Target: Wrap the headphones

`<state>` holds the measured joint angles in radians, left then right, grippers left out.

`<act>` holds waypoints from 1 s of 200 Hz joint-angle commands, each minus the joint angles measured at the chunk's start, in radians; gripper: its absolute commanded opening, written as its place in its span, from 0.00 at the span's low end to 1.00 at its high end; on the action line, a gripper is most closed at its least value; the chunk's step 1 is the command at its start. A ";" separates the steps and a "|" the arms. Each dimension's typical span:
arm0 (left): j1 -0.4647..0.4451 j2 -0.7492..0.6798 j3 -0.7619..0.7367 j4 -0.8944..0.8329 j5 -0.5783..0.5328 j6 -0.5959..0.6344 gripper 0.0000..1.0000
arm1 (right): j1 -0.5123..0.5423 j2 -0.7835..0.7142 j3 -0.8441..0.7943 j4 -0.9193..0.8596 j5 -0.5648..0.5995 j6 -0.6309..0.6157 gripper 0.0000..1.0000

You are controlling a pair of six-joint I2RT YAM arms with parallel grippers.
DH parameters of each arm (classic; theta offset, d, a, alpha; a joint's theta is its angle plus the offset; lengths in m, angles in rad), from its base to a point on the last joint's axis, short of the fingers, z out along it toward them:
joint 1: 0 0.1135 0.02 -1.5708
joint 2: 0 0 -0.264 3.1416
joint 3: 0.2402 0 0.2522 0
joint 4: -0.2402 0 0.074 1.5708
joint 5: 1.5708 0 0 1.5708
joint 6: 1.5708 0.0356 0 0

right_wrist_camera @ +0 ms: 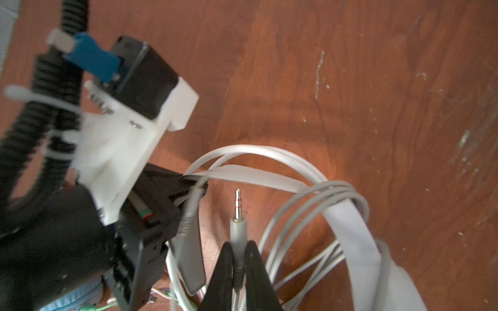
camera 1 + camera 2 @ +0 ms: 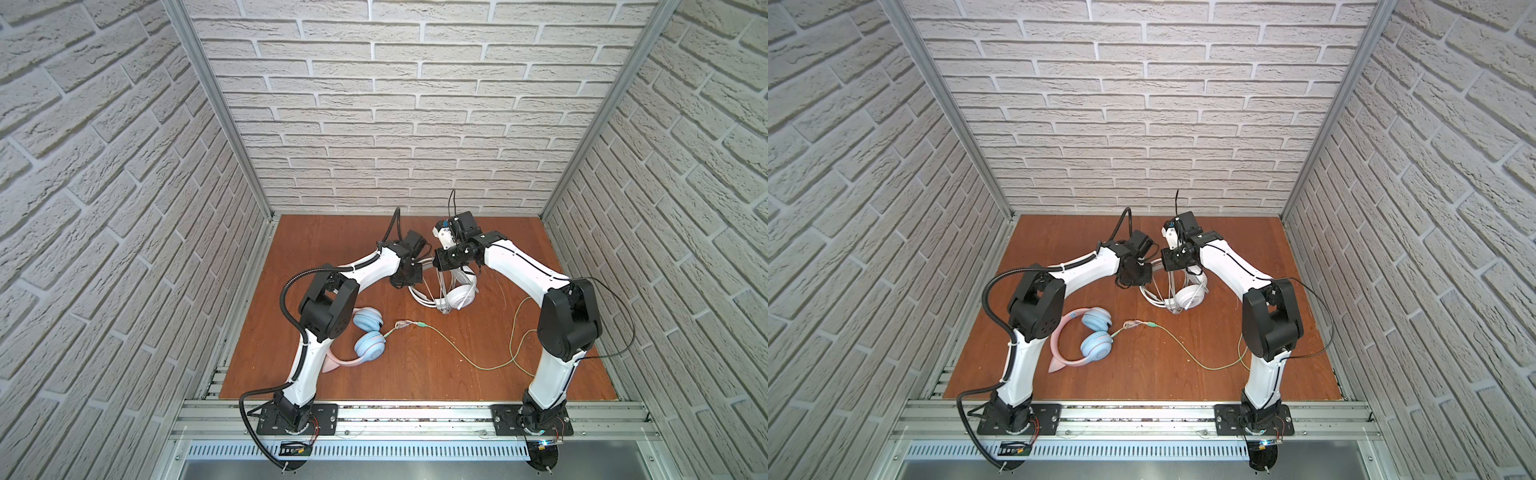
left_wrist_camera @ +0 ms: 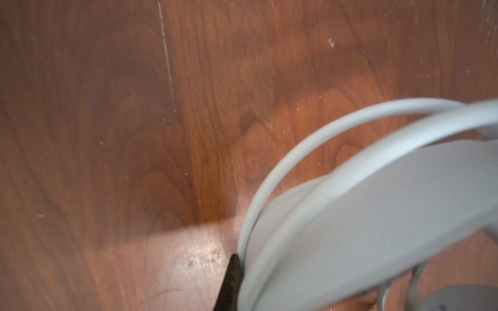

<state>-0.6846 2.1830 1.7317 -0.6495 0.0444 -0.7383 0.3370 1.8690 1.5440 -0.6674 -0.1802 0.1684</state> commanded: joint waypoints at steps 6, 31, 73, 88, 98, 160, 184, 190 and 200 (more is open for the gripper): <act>-0.009 0.014 0.049 0.019 0.035 -0.057 0.00 | -0.009 0.011 0.030 -0.094 0.108 -0.004 0.05; -0.014 0.043 0.069 0.027 0.055 -0.078 0.00 | -0.013 0.015 0.019 -0.113 0.152 -0.027 0.05; -0.015 0.082 0.101 0.007 0.076 -0.109 0.00 | -0.024 0.040 0.032 -0.131 0.117 -0.040 0.05; -0.018 0.083 0.101 0.002 0.074 -0.117 0.00 | -0.024 0.060 0.055 -0.156 0.097 -0.044 0.08; -0.017 0.086 0.102 -0.001 0.072 -0.121 0.00 | -0.024 0.060 0.063 -0.162 0.084 -0.043 0.12; -0.019 0.113 0.128 -0.027 0.080 -0.122 0.00 | -0.026 -0.008 0.071 -0.169 0.009 -0.059 0.39; -0.018 0.116 0.130 -0.030 0.081 -0.122 0.00 | -0.029 -0.020 0.079 -0.182 0.004 -0.062 0.40; -0.018 0.116 0.130 -0.032 0.079 -0.120 0.00 | -0.029 -0.023 0.080 -0.185 0.004 -0.063 0.40; -0.020 0.116 0.128 -0.031 0.079 -0.121 0.00 | -0.030 -0.033 0.080 -0.187 0.004 -0.062 0.40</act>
<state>-0.6971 2.2848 1.8317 -0.6861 0.0921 -0.8455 0.3141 1.9030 1.5921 -0.8360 -0.1577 0.1173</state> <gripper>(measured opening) 0.081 0.404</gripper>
